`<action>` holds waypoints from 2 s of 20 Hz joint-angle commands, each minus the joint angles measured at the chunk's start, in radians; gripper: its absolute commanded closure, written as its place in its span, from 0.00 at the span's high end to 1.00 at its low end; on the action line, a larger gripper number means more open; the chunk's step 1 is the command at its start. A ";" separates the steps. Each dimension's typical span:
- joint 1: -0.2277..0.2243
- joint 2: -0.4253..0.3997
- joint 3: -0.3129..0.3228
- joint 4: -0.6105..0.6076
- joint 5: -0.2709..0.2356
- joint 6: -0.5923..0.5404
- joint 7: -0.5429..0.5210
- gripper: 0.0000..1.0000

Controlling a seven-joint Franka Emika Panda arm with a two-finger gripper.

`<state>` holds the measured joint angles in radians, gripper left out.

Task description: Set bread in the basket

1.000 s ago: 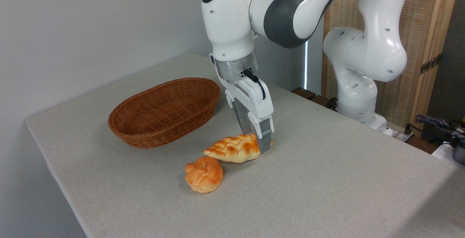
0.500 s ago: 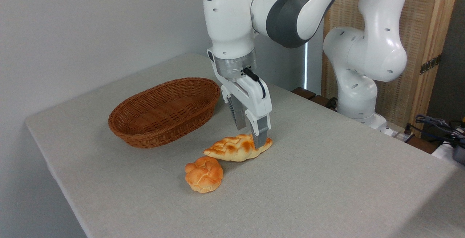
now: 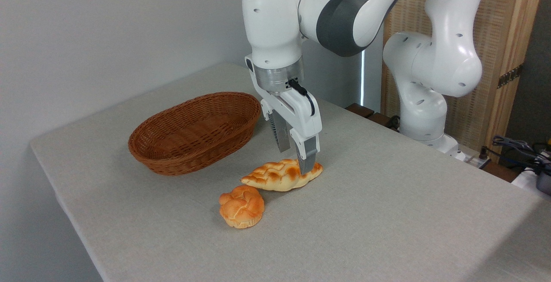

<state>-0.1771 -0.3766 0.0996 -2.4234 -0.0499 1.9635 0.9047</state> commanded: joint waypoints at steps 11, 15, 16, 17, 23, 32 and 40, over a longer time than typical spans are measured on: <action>-0.032 0.030 0.019 -0.014 -0.004 0.095 0.010 1.00; -0.032 0.031 0.019 -0.016 0.001 0.097 0.042 1.00; -0.032 0.031 0.019 -0.016 0.001 0.097 0.063 1.00; -0.032 0.033 0.019 -0.017 0.002 0.097 0.097 1.00; -0.030 0.033 0.020 -0.023 0.001 0.097 0.157 1.00; -0.028 0.038 0.035 -0.039 0.002 0.095 0.178 1.00; -0.027 0.038 0.035 -0.051 0.002 0.104 0.178 1.00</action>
<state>-0.1933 -0.3347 0.1150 -2.4614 -0.0490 2.0313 1.0591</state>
